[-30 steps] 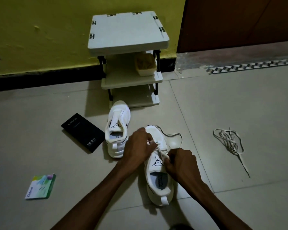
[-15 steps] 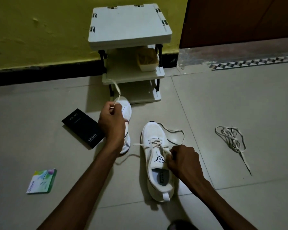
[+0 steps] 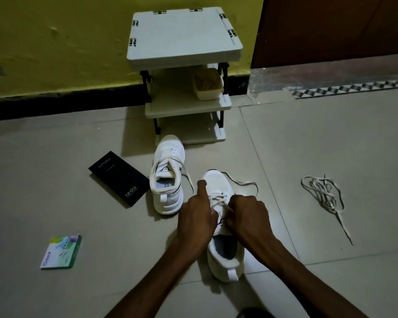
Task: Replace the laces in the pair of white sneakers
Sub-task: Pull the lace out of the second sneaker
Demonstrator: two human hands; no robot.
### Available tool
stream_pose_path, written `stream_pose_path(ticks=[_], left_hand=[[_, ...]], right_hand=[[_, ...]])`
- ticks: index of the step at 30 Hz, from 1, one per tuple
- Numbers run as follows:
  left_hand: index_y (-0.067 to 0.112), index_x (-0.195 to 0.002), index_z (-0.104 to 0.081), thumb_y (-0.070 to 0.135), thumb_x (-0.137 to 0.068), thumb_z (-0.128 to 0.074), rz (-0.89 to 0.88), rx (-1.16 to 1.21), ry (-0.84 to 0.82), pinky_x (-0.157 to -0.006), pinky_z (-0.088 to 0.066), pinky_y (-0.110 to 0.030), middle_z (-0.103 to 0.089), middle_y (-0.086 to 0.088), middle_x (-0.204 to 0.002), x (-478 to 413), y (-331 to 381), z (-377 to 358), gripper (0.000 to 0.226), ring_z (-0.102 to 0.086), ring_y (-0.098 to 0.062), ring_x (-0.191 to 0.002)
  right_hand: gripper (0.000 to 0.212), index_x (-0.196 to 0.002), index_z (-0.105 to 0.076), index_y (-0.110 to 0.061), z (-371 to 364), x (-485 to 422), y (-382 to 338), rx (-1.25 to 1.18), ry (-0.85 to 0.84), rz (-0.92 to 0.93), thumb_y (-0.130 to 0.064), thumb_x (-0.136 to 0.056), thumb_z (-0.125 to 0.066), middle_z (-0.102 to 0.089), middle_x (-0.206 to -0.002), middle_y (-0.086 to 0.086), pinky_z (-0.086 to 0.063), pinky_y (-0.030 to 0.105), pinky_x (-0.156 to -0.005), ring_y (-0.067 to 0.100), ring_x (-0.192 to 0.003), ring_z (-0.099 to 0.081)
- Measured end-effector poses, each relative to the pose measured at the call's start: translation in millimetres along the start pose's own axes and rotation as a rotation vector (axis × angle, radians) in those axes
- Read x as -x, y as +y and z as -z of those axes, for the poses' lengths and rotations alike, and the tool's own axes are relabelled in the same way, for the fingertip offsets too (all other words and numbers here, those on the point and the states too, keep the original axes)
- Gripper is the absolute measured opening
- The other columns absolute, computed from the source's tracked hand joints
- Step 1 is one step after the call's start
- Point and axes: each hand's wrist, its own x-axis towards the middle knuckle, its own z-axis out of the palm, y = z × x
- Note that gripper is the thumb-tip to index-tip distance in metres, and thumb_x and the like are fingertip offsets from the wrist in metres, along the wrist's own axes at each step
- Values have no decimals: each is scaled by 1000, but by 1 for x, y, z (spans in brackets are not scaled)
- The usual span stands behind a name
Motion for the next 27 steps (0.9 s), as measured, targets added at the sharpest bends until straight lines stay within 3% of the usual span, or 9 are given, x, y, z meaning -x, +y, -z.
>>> stream_pose_path(ticks=[4,7,11,13,16,19,21,24,27], left_hand=[[23,-109,-35,10,-78,-66,242,402,-3,-61,-44,-28,-62,-6,-78,-4,-19,4,45,-61,-22,-73],[23,-108,-37,11,-77,-68,249,414,-18,-61,-44,-26,-65,-1,-73,-6,-23,5,45,-62,-17,-70],[26,-110,-37,16,-78,-71,181,414,-12,-68,-52,-31,-66,4,-71,-5,-18,4,48,-65,-13,-73],[28,-109,-37,23,-79,-73,166,406,-3,-69,-51,-31,-67,5,-71,-5,-18,5,47,-66,-13,-74],[29,-110,-38,23,-79,-73,148,389,5,-69,-52,-33,-68,3,-72,-5,-18,4,47,-65,-13,-74],[24,-115,-41,18,-78,-72,139,371,0,-69,-50,-33,-65,1,-74,-6,-18,6,49,-63,-13,-73],[24,-113,-40,21,-78,-72,128,350,-8,-66,-48,-31,-63,0,-74,-5,-18,7,48,-62,-15,-73],[23,-113,-40,20,-77,-71,132,348,-11,-60,-45,-27,-61,-1,-74,-4,-19,7,47,-61,-16,-71],[23,-113,-40,20,-78,-71,139,348,-5,-63,-46,-29,-62,-1,-76,-4,-17,6,47,-62,-18,-75]], right_hand=[[19,-59,-58,-11,5,-3,18,-271,42,-143,-30,-62,-59,-53,-49,-1,-33,22,-44,17,-50,-54],[16,-76,-67,-11,5,-5,15,-223,51,-98,-25,-69,-67,-67,-69,0,-39,23,-50,16,-63,-61],[36,-110,-65,-24,5,-11,1,-3,85,211,-31,-76,-73,-58,-109,0,-45,25,-73,20,-98,-57],[24,-97,-71,-23,4,-19,-8,136,75,343,-31,-74,-73,-61,-100,3,-47,30,-67,25,-92,-58],[15,-57,-67,-21,2,-30,-18,351,61,419,-27,-54,-81,-57,-61,1,-32,27,-50,26,-64,-57],[19,-50,-62,-18,0,-37,-22,415,59,504,-25,-49,-80,-57,-54,3,-30,28,-51,27,-58,-56],[19,-56,-65,-14,8,-41,-18,347,94,437,-26,-55,-80,-61,-59,6,-34,27,-53,27,-61,-58],[15,-69,-70,-14,23,-52,10,30,264,52,-28,-72,-68,-67,-69,6,-45,29,-59,26,-71,-62],[13,-75,-70,-11,20,-48,27,-48,225,-127,-22,-71,-67,-66,-73,7,-49,30,-60,27,-74,-63]])
